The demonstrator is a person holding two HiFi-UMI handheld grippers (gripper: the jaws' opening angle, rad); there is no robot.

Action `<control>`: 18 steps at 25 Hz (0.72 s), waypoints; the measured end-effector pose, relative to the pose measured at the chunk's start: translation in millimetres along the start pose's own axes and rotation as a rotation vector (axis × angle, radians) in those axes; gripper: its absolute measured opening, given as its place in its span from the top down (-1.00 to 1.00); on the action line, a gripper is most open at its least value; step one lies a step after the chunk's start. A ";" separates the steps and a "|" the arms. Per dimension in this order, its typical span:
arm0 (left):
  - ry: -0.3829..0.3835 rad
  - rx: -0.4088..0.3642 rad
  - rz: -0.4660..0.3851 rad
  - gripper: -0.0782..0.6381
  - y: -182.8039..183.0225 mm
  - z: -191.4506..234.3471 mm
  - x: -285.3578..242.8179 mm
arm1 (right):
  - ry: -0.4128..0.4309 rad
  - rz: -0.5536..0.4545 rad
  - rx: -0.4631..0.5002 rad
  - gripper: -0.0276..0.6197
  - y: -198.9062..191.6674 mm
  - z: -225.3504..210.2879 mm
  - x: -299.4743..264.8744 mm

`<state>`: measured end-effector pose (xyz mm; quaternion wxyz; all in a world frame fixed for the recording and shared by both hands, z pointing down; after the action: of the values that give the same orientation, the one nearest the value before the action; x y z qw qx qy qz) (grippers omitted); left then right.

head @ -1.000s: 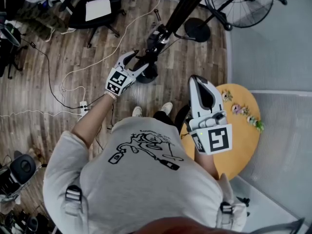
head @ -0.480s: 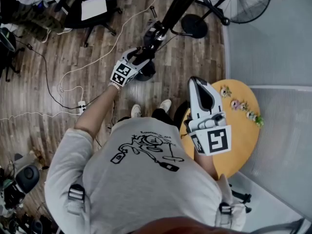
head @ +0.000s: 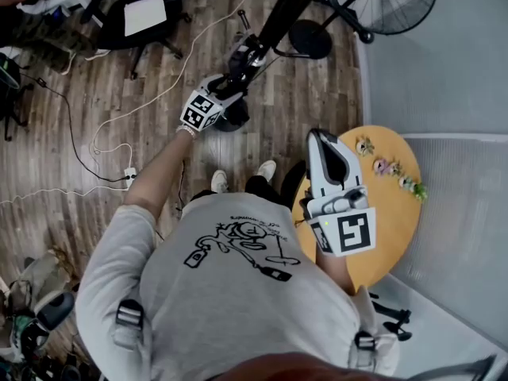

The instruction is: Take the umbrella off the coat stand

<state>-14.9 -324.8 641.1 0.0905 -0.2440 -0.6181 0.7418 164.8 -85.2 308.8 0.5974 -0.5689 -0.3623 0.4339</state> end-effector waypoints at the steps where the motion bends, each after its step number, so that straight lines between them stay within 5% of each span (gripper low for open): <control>1: -0.008 0.001 0.000 0.00 0.1 2.1 -2.9 | -0.002 0.001 0.000 0.87 -0.3 0.2 -0.6; 10: -0.094 -0.014 0.007 0.10 0.4 11.6 -27.3 | -0.012 0.029 -0.001 0.87 -2.8 -3.6 -10.4; 18: -0.059 -0.046 0.032 0.24 -6.0 13.6 -41.0 | -0.022 0.046 -0.003 0.87 -7.1 -7.1 -14.2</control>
<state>13.1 -353.3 658.7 0.0543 -0.2339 -0.6335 0.7356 167.1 -100.9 316.1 0.5823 -0.5732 -0.3562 0.4533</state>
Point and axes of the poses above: the fingertips, and each gripper's own axes: x backward along the fingers, z to its left, y out of its top, the point moved 10 cm from there along x, backward along the fingers, and after that the axes turned 4 degrees about -z, right-handed, at the moved point
